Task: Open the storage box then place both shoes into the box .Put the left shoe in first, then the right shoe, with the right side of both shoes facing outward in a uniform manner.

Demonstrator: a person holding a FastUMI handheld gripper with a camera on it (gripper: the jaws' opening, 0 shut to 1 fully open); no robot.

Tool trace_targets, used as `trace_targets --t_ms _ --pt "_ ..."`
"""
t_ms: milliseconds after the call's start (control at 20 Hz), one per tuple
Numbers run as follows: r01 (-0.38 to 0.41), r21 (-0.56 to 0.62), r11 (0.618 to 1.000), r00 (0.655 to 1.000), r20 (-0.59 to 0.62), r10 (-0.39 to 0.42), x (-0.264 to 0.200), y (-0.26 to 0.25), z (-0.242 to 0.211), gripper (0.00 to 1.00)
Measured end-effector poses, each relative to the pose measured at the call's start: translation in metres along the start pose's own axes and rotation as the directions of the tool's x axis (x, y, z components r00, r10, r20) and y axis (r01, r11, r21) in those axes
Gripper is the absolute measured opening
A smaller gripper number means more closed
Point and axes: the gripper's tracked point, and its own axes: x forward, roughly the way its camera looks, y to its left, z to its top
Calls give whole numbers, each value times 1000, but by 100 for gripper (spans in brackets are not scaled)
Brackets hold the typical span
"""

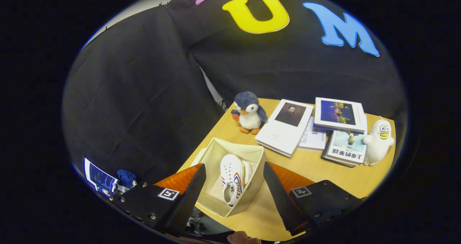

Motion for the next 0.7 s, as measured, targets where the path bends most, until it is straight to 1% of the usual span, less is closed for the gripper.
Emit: trace_targets --t_ms 50,150,200,250,300,350,400,500,550,600,650,700 --pt "39 12 999 998 54 -40 -17 -16 5 97" --pt "109 51 993 978 175 -116 -51 -45 17 97" --pt "141 64 988 960 235 -153 -69 -57 23 97" --pt "178 67 982 934 302 -190 -92 -66 29 97" --pt "219 62 974 900 371 -226 -113 -73 37 97" --pt "258 54 965 859 445 -254 -136 -86 44 97" --pt "295 51 954 808 519 -278 -158 -95 52 97" --pt "361 62 930 708 630 -317 -193 -106 55 97" --pt "402 71 913 657 672 -341 -208 -112 54 97" --pt "453 80 888 606 703 -373 -224 -119 53 97" --pt "497 91 863 567 719 -403 -238 -124 49 97" --pt "510 95 855 546 733 -406 -246 -124 46 96"
